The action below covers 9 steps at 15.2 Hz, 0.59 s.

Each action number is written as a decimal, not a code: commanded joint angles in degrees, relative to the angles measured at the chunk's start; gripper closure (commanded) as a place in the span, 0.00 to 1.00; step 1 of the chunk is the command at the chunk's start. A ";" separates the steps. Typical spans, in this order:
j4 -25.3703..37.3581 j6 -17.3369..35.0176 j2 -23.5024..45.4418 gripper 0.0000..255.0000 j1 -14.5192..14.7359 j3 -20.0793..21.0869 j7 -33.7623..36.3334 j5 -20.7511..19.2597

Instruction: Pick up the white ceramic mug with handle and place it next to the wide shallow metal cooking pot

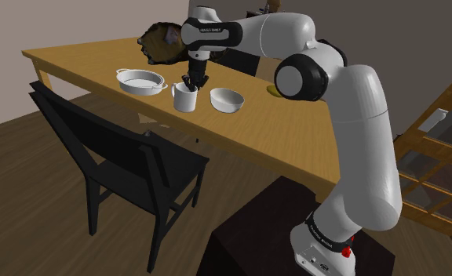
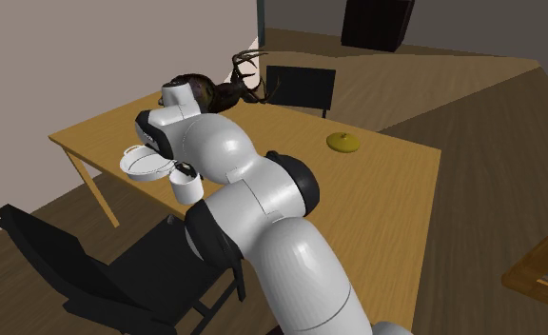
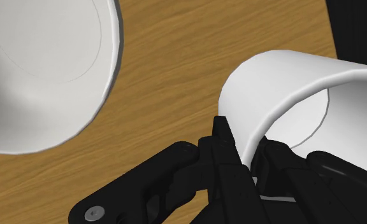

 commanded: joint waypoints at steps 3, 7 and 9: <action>0.01 0.02 -0.01 0.00 0.00 0.00 0.00 0.00; 0.00 0.02 -0.01 0.00 0.00 0.00 0.00 0.00; 1.61 -1.77 -0.22 0.00 -0.13 -0.06 0.12 -0.09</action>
